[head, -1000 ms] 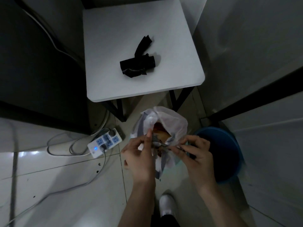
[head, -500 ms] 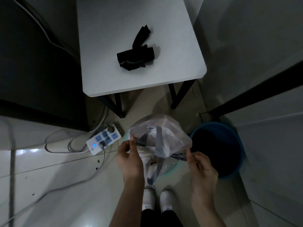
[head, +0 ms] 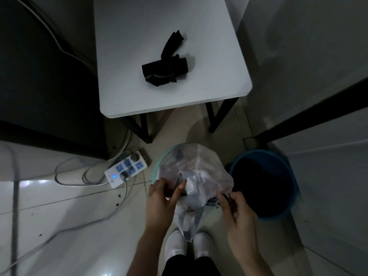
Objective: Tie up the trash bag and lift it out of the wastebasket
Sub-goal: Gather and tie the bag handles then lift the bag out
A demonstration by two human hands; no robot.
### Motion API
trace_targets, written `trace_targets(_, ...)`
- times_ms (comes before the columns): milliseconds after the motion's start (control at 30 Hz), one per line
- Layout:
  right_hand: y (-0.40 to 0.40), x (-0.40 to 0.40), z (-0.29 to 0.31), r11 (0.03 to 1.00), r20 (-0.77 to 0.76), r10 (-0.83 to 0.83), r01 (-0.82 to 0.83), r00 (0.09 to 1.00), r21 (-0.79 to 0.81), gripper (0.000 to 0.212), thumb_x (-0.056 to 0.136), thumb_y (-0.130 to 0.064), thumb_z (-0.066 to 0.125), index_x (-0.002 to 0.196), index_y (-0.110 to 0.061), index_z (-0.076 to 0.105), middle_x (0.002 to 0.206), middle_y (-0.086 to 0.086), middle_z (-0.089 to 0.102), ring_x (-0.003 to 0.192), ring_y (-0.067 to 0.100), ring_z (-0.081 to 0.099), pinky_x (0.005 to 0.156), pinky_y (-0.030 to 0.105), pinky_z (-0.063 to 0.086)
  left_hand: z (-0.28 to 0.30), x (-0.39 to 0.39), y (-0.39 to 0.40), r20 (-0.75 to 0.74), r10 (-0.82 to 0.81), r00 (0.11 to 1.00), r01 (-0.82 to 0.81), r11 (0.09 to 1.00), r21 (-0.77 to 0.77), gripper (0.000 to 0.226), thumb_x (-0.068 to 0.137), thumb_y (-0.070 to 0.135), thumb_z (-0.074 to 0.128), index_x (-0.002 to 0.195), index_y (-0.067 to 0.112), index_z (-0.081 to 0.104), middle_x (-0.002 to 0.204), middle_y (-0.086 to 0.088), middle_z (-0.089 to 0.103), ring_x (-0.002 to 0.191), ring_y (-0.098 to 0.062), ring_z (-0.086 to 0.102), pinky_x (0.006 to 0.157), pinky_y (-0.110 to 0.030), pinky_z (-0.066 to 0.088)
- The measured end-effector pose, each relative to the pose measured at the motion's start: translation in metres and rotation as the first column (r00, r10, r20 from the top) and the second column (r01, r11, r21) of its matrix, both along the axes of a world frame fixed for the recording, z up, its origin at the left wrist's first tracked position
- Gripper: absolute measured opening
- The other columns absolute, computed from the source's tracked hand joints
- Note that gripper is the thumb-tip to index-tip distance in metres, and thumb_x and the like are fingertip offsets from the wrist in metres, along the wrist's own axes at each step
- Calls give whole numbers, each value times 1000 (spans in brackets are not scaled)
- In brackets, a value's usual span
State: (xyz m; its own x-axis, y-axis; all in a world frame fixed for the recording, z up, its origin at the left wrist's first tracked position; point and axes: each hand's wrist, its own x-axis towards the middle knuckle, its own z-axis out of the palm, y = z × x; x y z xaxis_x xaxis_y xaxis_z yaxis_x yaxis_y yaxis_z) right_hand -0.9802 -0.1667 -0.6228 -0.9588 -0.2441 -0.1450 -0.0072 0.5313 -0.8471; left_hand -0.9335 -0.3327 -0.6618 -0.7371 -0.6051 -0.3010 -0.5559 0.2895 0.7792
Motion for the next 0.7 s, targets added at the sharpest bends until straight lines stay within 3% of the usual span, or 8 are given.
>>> trace_targets(133, 2, -1, -1, 998, -45, 29, -26, 999, 53, 21, 83, -27, 52, 75, -40, 38, 54, -23, 45, 55, -21, 49, 49, -5, 29, -2, 5, -7, 171, -204, 964, 250, 912, -325, 44, 76, 58, 50, 66, 15, 53, 69, -3, 55, 72, -23, 46, 59, -36, 41)
trace_targets(233, 2, -4, -1, 996, -20, 54, -52, 998, 75, 11, 83, -33, 47, 77, -31, 39, 53, -22, 44, 53, -9, 53, 44, 3, 33, 1, 6, -8, 174, -254, 951, 301, 885, -356, 31, 84, 39, 60, 66, 13, 61, 67, -4, 58, 71, -25, 53, 55, -34, 41)
trace_targets(300, 1, -5, -1, 990, -39, 71, -66, 997, 126, 14, 84, -34, 45, 77, -23, 39, 52, -18, 43, 49, 8, 53, 40, 18, 35, 5, 5, -9, 90, -209, 974, 227, 920, -319, 32, 87, 33, 55, 65, 10, 63, 65, -4, 58, 68, -25, 52, 52, -34, 41)
trace_targets(367, 1, -5, -1, 983, -47, 50, -41, 998, 177, 19, 85, -27, 48, 70, -21, 37, 49, -7, 43, 40, 12, 46, 39, 27, 33, 8, 5, -10, 11, -99, 995, 98, 954, -282, 34, 87, 28, 50, 61, 9, 59, 61, -3, 53, 65, -24, 49, 51, -37, 41)
trace_targets(500, 2, 3, -13, 980, 64, -122, 110, 990, 166, 37, 89, -12, 53, 61, -27, 34, 48, -4, 43, 44, 10, 48, 45, 27, 34, 0, 11, -4, 8, 124, 992, -121, 977, -178, 36, 91, 19, 54, 57, 9, 56, 60, -4, 53, 64, -24, 49, 54, -37, 39)
trace_targets(600, 5, 4, -27, 949, 112, -260, 232, 959, 212, 28, 89, -14, 56, 63, -12, 45, 50, 2, 49, 48, 10, 49, 49, 27, 35, -12, 21, 2, 33, 240, 970, -233, 962, -140, 33, 86, 9, 59, 54, 14, 59, 56, -4, 55, 58, -25, 51, 51, -29, 34)
trace_targets(700, 22, -2, -40, 870, 69, -405, 361, 912, 336, 24, 84, -14, 65, 66, -3, 54, 56, 11, 56, 59, 30, 57, 57, 33, 38, -22, 33, -17, 146, 384, 912, -363, 919, -150, 27, 86, 13, 60, 62, 13, 70, 53, -7, 58, 55, -30, 56, 50, -30, 35)
